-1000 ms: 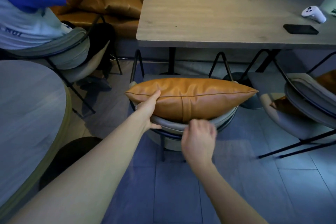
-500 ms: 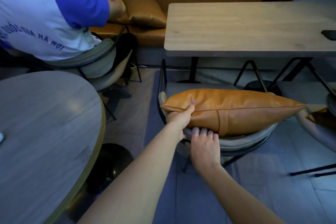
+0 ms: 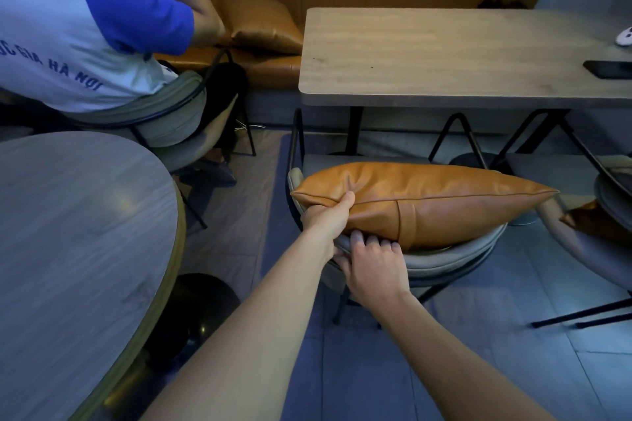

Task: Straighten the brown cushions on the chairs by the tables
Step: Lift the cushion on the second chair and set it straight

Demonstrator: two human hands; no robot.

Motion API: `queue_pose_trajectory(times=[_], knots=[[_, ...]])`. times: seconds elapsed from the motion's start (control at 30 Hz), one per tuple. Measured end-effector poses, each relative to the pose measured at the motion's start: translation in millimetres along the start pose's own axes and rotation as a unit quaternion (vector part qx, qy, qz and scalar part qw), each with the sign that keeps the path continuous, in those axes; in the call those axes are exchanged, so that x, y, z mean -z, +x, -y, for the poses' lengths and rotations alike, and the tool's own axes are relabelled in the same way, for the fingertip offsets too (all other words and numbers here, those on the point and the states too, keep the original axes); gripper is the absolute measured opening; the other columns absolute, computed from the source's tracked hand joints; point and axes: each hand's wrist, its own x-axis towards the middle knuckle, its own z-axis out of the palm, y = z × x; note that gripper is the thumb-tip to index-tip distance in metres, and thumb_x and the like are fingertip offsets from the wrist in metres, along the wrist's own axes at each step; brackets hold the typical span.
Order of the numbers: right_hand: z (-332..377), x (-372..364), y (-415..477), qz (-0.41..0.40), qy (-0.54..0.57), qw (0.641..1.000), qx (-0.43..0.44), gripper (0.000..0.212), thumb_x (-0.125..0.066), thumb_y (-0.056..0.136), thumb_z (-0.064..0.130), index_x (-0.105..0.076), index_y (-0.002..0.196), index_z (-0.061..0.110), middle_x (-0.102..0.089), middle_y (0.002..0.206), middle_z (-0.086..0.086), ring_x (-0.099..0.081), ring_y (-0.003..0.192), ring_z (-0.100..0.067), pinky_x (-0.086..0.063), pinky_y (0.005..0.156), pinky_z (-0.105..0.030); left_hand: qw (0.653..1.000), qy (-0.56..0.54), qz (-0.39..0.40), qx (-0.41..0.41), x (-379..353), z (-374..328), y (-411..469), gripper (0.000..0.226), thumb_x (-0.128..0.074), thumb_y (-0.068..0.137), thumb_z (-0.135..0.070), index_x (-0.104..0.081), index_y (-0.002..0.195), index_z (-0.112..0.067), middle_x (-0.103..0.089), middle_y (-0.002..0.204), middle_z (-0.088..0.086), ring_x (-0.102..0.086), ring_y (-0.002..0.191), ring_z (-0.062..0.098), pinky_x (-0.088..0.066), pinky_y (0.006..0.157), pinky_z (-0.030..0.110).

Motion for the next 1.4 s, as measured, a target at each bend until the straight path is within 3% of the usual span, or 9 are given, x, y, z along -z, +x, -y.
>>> queue_pose_trajectory(times=[0.2,0.4,0.57,0.7,0.87,1.03,1.17,1.4], knots=[[6,1,1,0.023,-0.021,0.999,-0.015,0.03,-0.086,0.072,0.025,-0.063,0.085,0.011,-0.067,0.066,-0.016,-0.065,0.056,-0.038,-0.052,0.059,-0.044,1.0,-0.002,0.006,-0.007,6,4,2,0.091,-0.076,0.083,-0.055,-0.035,0.15,-0.011,-0.051,0.144,0.014,-0.056,0.124,0.038,-0.055,0.085,0.056],[3,3,0,0.028,-0.033,0.999,0.003,0.03,-0.087,0.071,0.022,-0.063,0.086,0.01,-0.066,0.065,-0.016,-0.065,0.054,-0.037,-0.052,0.057,-0.042,1.0,-0.001,0.004,-0.013,6,8,8,0.086,-0.078,0.079,-0.057,-0.044,0.142,-0.009,-0.057,0.136,0.013,-0.061,0.115,0.037,-0.058,0.089,0.057],[-2,10,2,0.051,-0.057,0.997,0.029,0.021,-0.063,0.093,0.029,-0.059,0.109,0.015,-0.072,0.091,-0.012,-0.071,0.081,-0.034,-0.052,0.075,-0.043,1.0,0.0,0.007,-0.023,2,9,7,0.083,-0.077,0.079,-0.057,-0.048,0.138,-0.008,-0.059,0.132,0.014,-0.064,0.112,0.038,-0.057,0.091,0.056],[0,14,-3,0.076,-0.049,0.995,0.035,0.023,-0.051,0.099,0.03,-0.052,0.118,0.018,-0.072,0.104,-0.009,-0.071,0.093,-0.031,-0.05,0.083,-0.04,1.0,-0.006,0.009,-0.02,4,13,4,0.085,-0.077,0.078,-0.058,-0.046,0.139,-0.008,-0.058,0.135,0.014,-0.063,0.113,0.039,-0.057,0.093,0.056],[-2,18,-15,0.102,-0.055,0.993,0.017,0.027,-0.077,0.079,0.02,-0.062,0.099,0.013,-0.071,0.078,-0.013,-0.07,0.068,-0.035,-0.053,0.066,-0.042,1.0,-0.017,0.017,-0.013,0,23,0,0.085,-0.077,0.081,-0.056,-0.044,0.142,-0.006,-0.055,0.138,0.012,-0.06,0.118,0.037,-0.054,0.096,0.056],[-6,20,-13,0.094,-0.042,0.995,0.008,0.022,-0.066,0.09,0.027,-0.059,0.109,0.019,-0.072,0.091,-0.008,-0.071,0.083,-0.031,-0.051,0.076,-0.043,1.0,-0.015,0.021,-0.013,-6,17,-1,0.085,-0.076,0.081,-0.056,-0.045,0.142,-0.007,-0.054,0.138,0.012,-0.061,0.116,0.037,-0.056,0.094,0.056],[-10,18,-9,0.105,-0.026,0.994,0.028,0.027,-0.048,0.101,0.029,-0.048,0.127,0.022,-0.067,0.115,-0.006,-0.065,0.107,-0.028,-0.044,0.092,-0.041,1.0,-0.021,0.011,-0.013,-8,13,1,0.097,-0.076,0.074,-0.061,-0.04,0.146,-0.007,-0.047,0.142,0.013,-0.058,0.118,0.039,-0.056,0.091,0.059],[-22,24,-5,0.109,-0.031,0.993,0.035,0.031,-0.04,0.103,0.038,-0.045,0.128,0.021,-0.066,0.119,-0.006,-0.064,0.109,-0.029,-0.042,0.093,-0.041,0.999,-0.03,0.004,-0.027,-22,12,6,0.104,-0.075,0.063,-0.067,-0.043,0.142,-0.008,-0.049,0.139,0.014,-0.059,0.115,0.04,-0.057,0.089,0.061]])
